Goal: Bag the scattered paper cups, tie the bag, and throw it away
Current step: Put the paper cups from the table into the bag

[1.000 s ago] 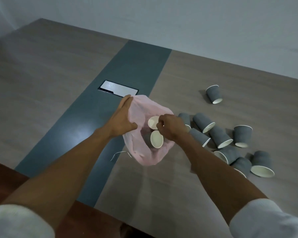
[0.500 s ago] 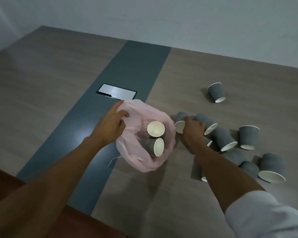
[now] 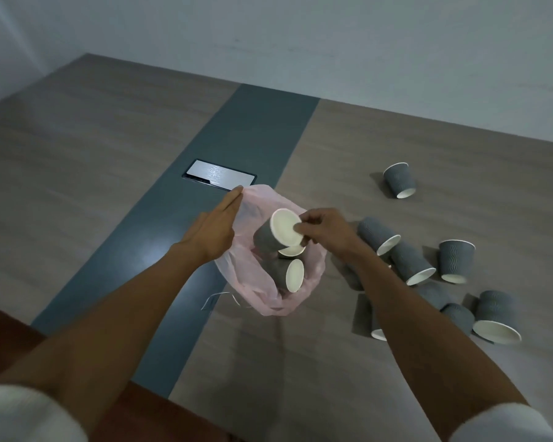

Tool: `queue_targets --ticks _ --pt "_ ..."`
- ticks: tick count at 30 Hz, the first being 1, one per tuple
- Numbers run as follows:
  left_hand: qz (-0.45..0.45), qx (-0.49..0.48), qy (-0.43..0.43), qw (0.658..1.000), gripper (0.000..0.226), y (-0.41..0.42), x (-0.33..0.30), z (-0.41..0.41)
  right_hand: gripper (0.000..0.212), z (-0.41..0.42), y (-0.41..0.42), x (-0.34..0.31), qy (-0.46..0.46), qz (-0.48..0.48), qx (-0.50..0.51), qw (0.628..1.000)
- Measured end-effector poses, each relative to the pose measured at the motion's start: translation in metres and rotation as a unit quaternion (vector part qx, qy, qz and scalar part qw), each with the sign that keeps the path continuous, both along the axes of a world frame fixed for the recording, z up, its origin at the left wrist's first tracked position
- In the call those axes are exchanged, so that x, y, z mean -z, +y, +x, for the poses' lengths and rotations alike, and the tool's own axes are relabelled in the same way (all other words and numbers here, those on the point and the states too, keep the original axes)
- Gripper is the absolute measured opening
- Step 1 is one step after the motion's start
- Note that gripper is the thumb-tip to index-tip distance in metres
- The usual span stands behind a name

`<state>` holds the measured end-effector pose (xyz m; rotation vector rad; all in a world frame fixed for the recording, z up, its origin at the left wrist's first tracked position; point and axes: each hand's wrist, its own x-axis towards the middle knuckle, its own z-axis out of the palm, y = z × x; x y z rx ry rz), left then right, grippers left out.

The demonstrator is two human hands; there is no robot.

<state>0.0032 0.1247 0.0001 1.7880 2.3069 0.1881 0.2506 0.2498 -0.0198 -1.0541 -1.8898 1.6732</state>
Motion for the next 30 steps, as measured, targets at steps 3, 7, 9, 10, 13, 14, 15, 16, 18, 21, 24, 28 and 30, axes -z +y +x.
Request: queue_targets --ticks 3,7,9,10,13,14,15,16,18,21,24,28,30 --pt "-0.001 -0.004 -0.028 1.0 0.093 -0.001 0.002 0.002 0.014 -0.005 -0.01 0.007 -0.02 -0.042 -0.008 0.999" --pt "0.003 -0.017 -0.042 0.999 0.095 -0.003 0.004 0.004 0.011 0.014 -0.001 0.013 -0.088 0.028 0.138 0.986" --pt "0.006 -0.02 -0.042 0.999 0.096 -0.003 0.007 0.004 0.018 0.038 0.011 0.014 -0.254 0.121 0.133 0.95" --pt "0.007 -0.02 -0.042 0.999 0.096 -0.003 0.009 0.004 0.025 0.051 0.015 0.017 -0.35 0.154 0.109 0.918" --pt "0.008 -0.017 -0.038 0.999 0.096 -0.004 0.012 0.004 0.042 0.078 0.011 0.028 -0.54 0.156 0.063 0.825" --pt "0.008 -0.015 -0.037 0.999 0.096 -0.004 0.013 0.004 0.043 0.084 0.007 0.035 -0.574 0.145 0.063 0.803" --pt "0.008 -0.015 -0.036 0.999 0.095 -0.005 0.013 0.004 0.043 0.089 0.004 0.042 -0.595 0.142 0.063 0.788" --pt "0.007 -0.016 -0.033 0.999 0.095 -0.005 0.012 0.003 0.042 0.091 0.0 0.049 -0.608 0.147 0.065 0.777" --pt "0.004 -0.014 -0.022 1.0 0.093 -0.005 0.009 0.003 0.038 0.095 -0.009 0.063 -0.614 0.177 0.081 0.765" --pt "0.008 -0.006 0.007 1.0 0.083 -0.007 0.004 0.005 0.04 0.097 -0.012 0.07 -0.596 0.189 0.09 0.775" --pt "0.023 0.002 0.022 0.999 0.078 -0.006 -0.002 0.006 0.073 0.092 0.0 0.042 -0.457 0.088 0.094 0.88" --pt "0.019 0.006 -0.015 1.0 0.082 0.001 -0.007 0.004 0.083 0.07 0.006 -0.011 -0.161 0.013 0.133 0.978" --pt "0.009 0.012 -0.026 1.0 0.086 0.004 -0.011 0.002 0.072 0.055 0.003 -0.024 -0.085 0.004 0.086 0.993"
